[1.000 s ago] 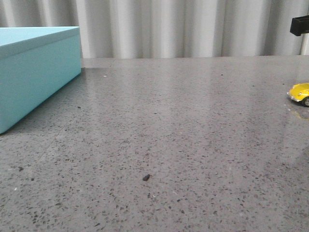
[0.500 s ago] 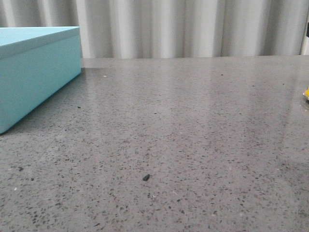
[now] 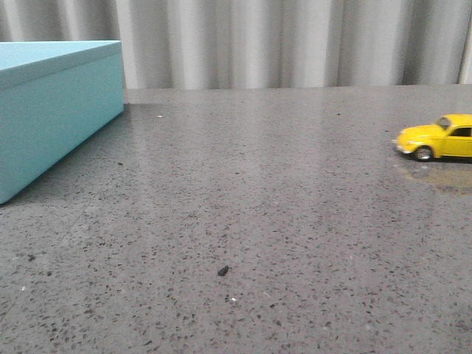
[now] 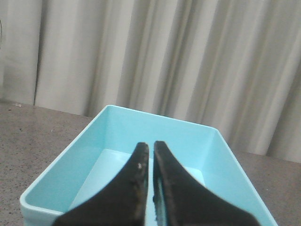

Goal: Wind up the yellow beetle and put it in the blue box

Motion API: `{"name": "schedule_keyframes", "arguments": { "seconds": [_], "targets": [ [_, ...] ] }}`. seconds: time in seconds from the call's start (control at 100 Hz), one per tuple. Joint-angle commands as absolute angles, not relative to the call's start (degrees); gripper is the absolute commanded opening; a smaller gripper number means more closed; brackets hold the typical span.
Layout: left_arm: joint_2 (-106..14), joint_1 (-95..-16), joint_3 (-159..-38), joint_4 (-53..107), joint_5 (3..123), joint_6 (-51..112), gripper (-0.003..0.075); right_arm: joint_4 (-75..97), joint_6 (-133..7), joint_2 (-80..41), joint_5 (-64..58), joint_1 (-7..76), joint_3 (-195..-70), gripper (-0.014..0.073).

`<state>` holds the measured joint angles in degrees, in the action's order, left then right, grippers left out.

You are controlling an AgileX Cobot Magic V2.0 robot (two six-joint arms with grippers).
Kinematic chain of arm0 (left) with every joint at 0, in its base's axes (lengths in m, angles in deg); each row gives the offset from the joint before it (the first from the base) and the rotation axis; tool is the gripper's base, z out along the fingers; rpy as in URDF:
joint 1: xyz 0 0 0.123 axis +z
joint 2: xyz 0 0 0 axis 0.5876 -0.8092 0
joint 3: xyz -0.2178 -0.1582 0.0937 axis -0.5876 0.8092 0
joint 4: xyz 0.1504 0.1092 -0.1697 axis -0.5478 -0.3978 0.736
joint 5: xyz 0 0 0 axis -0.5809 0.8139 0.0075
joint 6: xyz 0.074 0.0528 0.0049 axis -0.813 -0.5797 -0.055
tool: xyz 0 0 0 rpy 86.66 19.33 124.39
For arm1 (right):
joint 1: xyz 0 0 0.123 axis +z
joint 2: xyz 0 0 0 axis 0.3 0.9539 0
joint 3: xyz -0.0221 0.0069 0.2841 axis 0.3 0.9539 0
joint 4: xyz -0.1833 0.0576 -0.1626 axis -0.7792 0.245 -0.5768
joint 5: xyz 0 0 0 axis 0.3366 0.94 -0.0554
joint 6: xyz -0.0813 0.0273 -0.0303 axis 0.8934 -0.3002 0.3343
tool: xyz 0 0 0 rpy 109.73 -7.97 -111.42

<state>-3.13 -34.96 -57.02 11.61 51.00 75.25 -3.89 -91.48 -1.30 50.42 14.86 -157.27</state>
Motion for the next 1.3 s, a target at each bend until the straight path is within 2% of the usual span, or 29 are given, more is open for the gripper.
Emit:
{"name": "schedule_keyframes", "arguments": {
  "seconds": [0.0,0.39,0.62,0.81,0.98,1.291],
  "targets": [
    [-4.0,-34.8,-59.0,12.0,46.4,75.6,-0.0021,-1.9,-90.4,-4.7,47.5,14.5,-159.2,-0.0061],
    [-4.0,-34.8,-59.1,12.0,46.4,75.6,-0.0021,2.6,-90.0,-6.4,45.8,14.7,-159.2,-0.0061],
    [-4.1,-34.8,-61.7,11.5,48.1,75.3,-0.0021,2.7,-89.7,-6.4,43.9,18.2,-159.2,-0.0061],
    [-7.5,-34.8,-71.0,9.1,57.0,75.2,-0.0021,2.7,-89.7,-6.4,42.5,21.4,-159.2,-0.0061],
    [-15.6,-34.8,-81.2,9.0,65.3,72.7,-0.002,2.7,-89.7,-6.7,41.2,21.9,-159.2,-0.0061],
    [-30.9,-40.7,-95.4,9.0,68.1,62.9,-0.0007,-1.1,-89.7,-12.8,33.7,21.9,-159.2,-0.0061]
  ]
}}
